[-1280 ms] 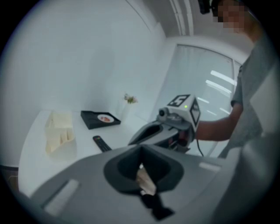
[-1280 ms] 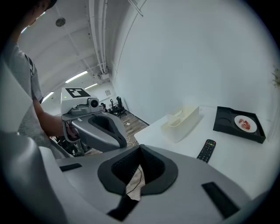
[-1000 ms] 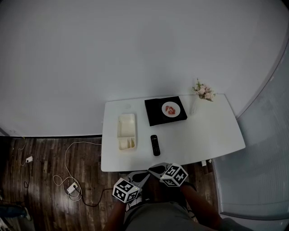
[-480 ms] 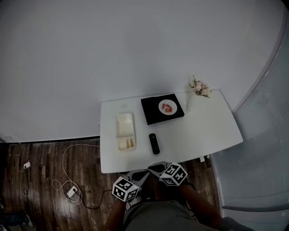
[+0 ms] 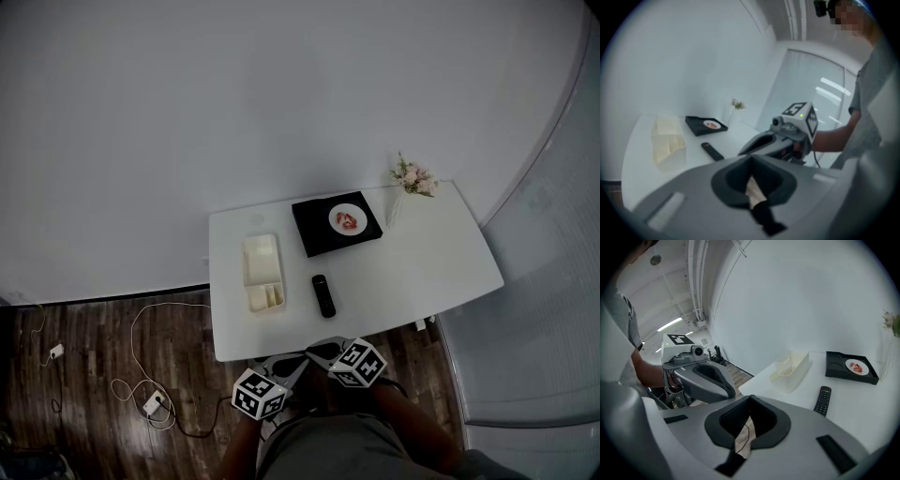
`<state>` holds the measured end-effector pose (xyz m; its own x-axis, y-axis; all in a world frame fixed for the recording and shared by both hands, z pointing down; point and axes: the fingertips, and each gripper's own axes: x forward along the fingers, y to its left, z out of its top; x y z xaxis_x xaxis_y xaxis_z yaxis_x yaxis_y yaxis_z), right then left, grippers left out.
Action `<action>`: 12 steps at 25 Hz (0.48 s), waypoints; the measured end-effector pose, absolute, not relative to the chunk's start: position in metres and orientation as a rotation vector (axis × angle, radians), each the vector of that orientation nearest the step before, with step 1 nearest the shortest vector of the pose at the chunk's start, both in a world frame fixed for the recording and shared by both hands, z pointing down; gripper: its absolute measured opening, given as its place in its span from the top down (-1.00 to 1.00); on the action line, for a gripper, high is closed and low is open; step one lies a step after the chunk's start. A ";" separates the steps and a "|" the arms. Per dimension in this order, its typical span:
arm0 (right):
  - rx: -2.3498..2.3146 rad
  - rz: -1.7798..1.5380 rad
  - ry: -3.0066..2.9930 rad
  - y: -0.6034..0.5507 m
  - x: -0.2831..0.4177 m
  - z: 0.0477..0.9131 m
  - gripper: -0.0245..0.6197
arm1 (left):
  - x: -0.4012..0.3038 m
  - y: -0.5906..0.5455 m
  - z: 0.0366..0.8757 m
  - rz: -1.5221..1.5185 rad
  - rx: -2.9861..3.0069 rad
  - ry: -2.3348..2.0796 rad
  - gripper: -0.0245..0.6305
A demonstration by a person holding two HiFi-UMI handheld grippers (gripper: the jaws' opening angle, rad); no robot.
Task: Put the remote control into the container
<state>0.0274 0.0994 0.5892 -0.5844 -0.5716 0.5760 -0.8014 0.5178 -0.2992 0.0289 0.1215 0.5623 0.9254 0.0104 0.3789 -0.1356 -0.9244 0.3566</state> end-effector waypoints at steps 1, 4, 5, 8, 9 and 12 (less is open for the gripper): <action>1.123 0.770 -2.354 0.099 0.026 0.590 0.88 | 0.028 0.121 0.563 0.537 2.698 -0.096 0.93; 1.110 0.764 -2.359 0.096 0.023 0.591 0.88 | 0.025 0.119 0.564 0.545 2.692 -0.105 0.93; 1.108 0.762 -2.361 0.096 0.022 0.590 0.88 | 0.024 0.119 0.564 0.548 2.692 -0.106 0.93; 1.090 0.760 -2.366 0.096 0.021 0.590 0.88 | 0.024 0.119 0.563 0.566 2.699 -0.109 0.93; 1.081 0.759 -2.367 0.097 0.020 0.591 0.88 | 0.024 0.119 0.564 0.573 2.701 -0.114 0.93; 1.049 0.748 -2.371 0.098 0.019 0.591 0.88 | 0.024 0.120 0.565 0.583 2.694 -0.137 0.93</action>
